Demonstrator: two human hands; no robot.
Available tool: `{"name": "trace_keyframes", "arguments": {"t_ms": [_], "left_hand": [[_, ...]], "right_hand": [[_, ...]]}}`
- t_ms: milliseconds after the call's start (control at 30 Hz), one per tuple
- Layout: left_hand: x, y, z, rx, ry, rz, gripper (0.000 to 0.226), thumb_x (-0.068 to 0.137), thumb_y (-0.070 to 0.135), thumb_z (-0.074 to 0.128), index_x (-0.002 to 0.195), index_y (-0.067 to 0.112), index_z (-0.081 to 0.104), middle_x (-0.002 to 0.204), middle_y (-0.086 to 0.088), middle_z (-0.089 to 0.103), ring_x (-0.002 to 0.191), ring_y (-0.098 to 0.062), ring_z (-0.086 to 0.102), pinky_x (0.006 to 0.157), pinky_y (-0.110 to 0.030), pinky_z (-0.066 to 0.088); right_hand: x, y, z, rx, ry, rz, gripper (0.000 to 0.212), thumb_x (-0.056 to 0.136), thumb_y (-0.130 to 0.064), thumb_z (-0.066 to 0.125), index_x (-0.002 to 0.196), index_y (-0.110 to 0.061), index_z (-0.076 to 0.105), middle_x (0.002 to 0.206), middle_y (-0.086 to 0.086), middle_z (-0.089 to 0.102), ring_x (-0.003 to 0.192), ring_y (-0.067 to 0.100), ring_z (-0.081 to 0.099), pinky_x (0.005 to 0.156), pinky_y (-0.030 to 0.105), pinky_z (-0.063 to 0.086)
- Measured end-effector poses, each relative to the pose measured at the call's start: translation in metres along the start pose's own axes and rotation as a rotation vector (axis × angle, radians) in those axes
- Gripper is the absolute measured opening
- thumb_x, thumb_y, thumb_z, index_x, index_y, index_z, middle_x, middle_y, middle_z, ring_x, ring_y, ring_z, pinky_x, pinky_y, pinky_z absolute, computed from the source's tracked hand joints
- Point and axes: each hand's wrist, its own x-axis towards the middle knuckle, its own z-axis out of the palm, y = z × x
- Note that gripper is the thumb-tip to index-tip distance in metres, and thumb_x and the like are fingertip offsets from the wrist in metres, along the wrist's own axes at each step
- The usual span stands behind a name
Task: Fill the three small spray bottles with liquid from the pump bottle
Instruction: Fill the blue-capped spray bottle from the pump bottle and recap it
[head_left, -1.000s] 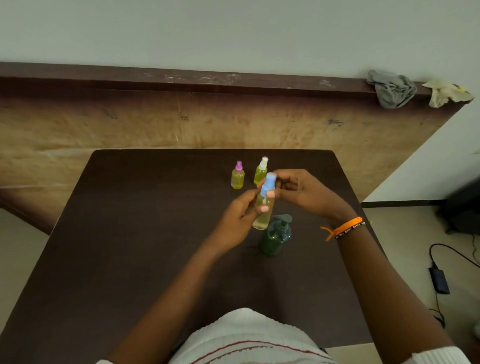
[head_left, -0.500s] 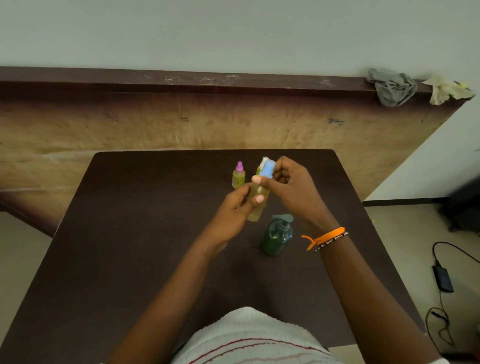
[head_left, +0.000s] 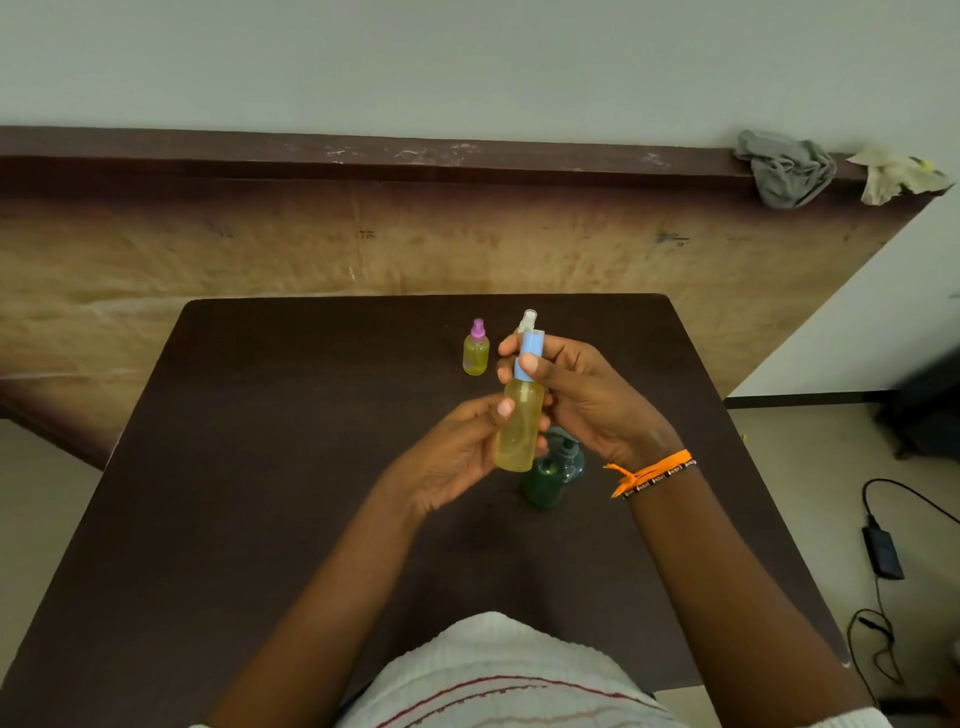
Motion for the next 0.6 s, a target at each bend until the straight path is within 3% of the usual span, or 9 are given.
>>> {"name": "trace_keyframes", "arguments": {"t_ms": [100, 200, 367, 467, 533, 600], "left_hand": [[-0.003, 0.003, -0.003, 0.080, 0.018, -0.020, 0.049, 0.074, 0.043, 0.071, 0.108, 0.010, 0.062, 0.092, -0.001, 0.069, 0.087, -0.015, 0.066, 0.089, -0.033, 0.052], [-0.004, 0.005, -0.001, 0.145, 0.081, -0.015, 0.029, 0.086, 0.027, 0.050, 0.109, 0.012, 0.058, 0.088, 0.003, 0.069, 0.084, -0.012, 0.065, 0.079, -0.024, 0.053], [-0.004, 0.000, -0.003, 0.322, 0.127, 0.012, 0.027, 0.090, 0.027, 0.044, 0.112, 0.018, 0.056, 0.098, 0.002, 0.065, 0.093, -0.010, 0.063, 0.088, -0.028, 0.051], [-0.003, -0.003, -0.005, 0.433, 0.177, 0.056, 0.027, 0.098, 0.016, 0.039, 0.122, 0.014, 0.049, 0.104, 0.001, 0.061, 0.094, -0.004, 0.061, 0.089, -0.023, 0.049], [0.001, -0.004, -0.007, 0.525, 0.240, 0.116, 0.035, 0.096, 0.017, 0.043, 0.131, 0.011, 0.042, 0.109, 0.003, 0.058, 0.100, -0.003, 0.057, 0.091, -0.021, 0.045], [0.007, -0.007, -0.013, 0.586, 0.317, 0.172, 0.039, 0.088, 0.023, 0.046, 0.125, 0.013, 0.044, 0.110, 0.002, 0.055, 0.101, -0.005, 0.053, 0.089, -0.024, 0.043]], "right_hand": [[-0.001, 0.005, 0.005, -0.089, 0.072, -0.025, 0.022, 0.086, -0.021, 0.065, 0.102, -0.007, 0.060, 0.077, 0.000, 0.064, 0.051, 0.007, 0.055, 0.038, 0.018, 0.039], [0.000, 0.010, 0.007, -0.154, 0.144, -0.036, 0.013, 0.094, -0.013, 0.053, 0.103, -0.007, 0.061, 0.078, 0.002, 0.062, 0.049, 0.009, 0.053, 0.036, 0.020, 0.038], [0.002, 0.015, 0.008, -0.265, 0.173, -0.026, 0.012, 0.097, -0.010, 0.051, 0.102, -0.010, 0.062, 0.080, 0.001, 0.063, 0.055, 0.010, 0.055, 0.038, 0.021, 0.040], [0.004, 0.013, 0.004, -0.313, 0.140, -0.034, 0.013, 0.096, -0.007, 0.051, 0.103, -0.008, 0.062, 0.087, 0.003, 0.068, 0.068, 0.016, 0.061, 0.046, 0.022, 0.045], [0.008, 0.014, 0.005, -0.348, 0.222, -0.031, 0.013, 0.093, -0.004, 0.056, 0.102, -0.009, 0.064, 0.090, 0.005, 0.071, 0.079, 0.019, 0.064, 0.061, 0.025, 0.050], [0.014, 0.018, 0.008, -0.415, 0.326, -0.058, 0.014, 0.088, -0.002, 0.063, 0.099, -0.011, 0.066, 0.094, 0.014, 0.071, 0.084, 0.018, 0.063, 0.072, 0.025, 0.052]]}}
